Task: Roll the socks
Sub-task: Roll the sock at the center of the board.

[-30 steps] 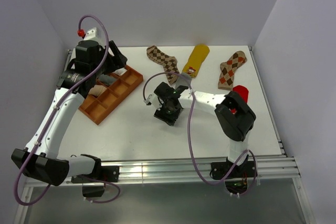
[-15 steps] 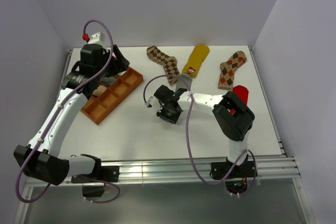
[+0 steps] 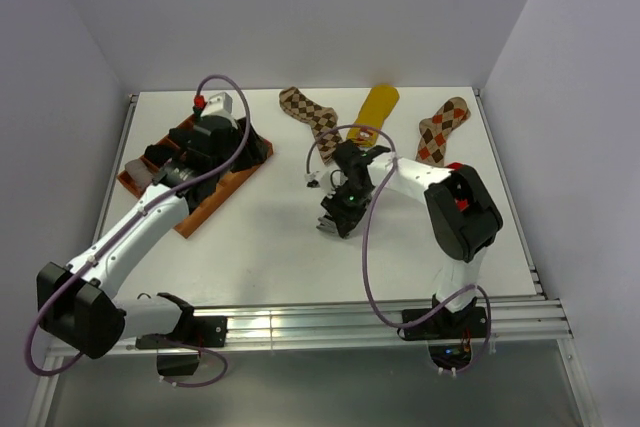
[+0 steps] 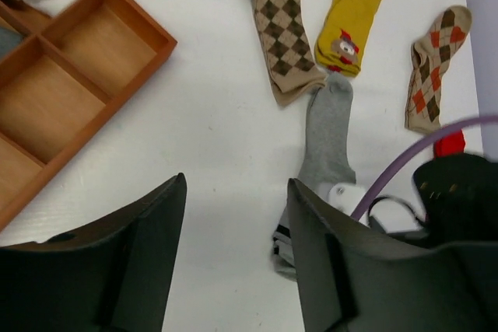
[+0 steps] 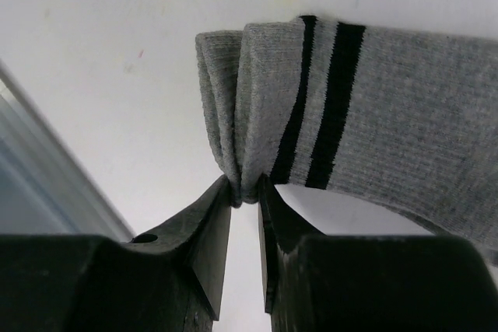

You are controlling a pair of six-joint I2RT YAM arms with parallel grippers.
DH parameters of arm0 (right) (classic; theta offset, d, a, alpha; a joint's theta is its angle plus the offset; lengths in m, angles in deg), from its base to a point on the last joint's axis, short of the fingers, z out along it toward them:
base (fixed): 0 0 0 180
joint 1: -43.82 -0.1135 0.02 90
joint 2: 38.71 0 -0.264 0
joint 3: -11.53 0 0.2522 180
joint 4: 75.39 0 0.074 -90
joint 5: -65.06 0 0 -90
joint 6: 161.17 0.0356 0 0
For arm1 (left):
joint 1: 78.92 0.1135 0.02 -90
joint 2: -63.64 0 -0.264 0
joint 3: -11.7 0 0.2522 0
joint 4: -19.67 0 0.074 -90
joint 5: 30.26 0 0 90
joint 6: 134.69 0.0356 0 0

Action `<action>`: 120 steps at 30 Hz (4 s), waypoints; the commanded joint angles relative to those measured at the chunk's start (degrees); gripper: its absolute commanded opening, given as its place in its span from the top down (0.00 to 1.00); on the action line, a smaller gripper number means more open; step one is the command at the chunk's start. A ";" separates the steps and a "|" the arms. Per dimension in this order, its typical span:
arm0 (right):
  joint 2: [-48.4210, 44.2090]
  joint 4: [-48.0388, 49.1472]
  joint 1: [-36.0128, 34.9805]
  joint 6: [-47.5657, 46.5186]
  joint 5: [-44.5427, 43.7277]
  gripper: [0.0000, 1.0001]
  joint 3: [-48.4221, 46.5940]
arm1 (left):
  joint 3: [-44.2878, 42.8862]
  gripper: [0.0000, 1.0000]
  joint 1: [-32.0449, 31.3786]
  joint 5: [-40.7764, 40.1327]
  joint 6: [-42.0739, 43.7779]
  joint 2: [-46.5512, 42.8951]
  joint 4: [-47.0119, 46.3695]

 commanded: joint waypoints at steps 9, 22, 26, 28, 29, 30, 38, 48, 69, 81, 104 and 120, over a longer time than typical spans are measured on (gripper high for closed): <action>9.75 -24.59 12.58 -13.80 24.08 0.74 -6.20 | 16.56 0.51 -5.53 4.64 3.19 -7.85 -26.60; 17.24 -29.63 20.76 -12.85 27.27 0.73 -8.49 | 19.39 0.43 -17.39 18.09 15.23 6.29 -40.77; 18.65 -29.89 21.47 -12.49 27.09 0.74 -8.75 | 17.28 0.38 -18.98 20.63 16.30 14.10 -42.53; 19.09 -29.89 21.64 -12.31 26.91 0.74 -8.75 | 16.13 0.37 -19.24 22.39 16.38 16.23 -43.67; 19.26 -29.89 21.73 -12.14 26.91 0.74 -8.75 | 15.69 0.36 -19.33 23.01 16.38 18.06 -44.03; 19.44 -29.80 22.08 -12.05 26.83 0.74 -8.67 | 15.16 0.35 -19.42 24.58 16.38 18.95 -44.99; 20.23 -29.62 23.23 -10.38 26.82 0.74 -9.46 | 12.44 0.34 -19.60 30.31 14.80 26.42 -48.95; 22.08 -29.63 23.84 -8.10 27.00 0.74 -11.83 | 12.08 0.31 -20.21 33.57 13.74 31.70 -51.15; 22.17 -27.87 25.42 -5.02 26.21 0.75 -12.62 | 12.52 0.37 -20.83 31.02 14.28 36.63 -49.22; 15.68 -16.98 25.51 2.18 16.12 0.66 -8.76 | 4.10 0.84 -24.08 21.19 12.87 40.31 -33.69; -17.90 8.94 33.60 2.20 8.54 0.59 8.80 | -14.71 1.00 -24.43 21.17 1.71 50.25 0.78; -44.37 24.95 11.99 -18.99 -4.81 0.52 35.10 | -17.36 1.00 -21.36 32.59 -0.84 54.47 9.32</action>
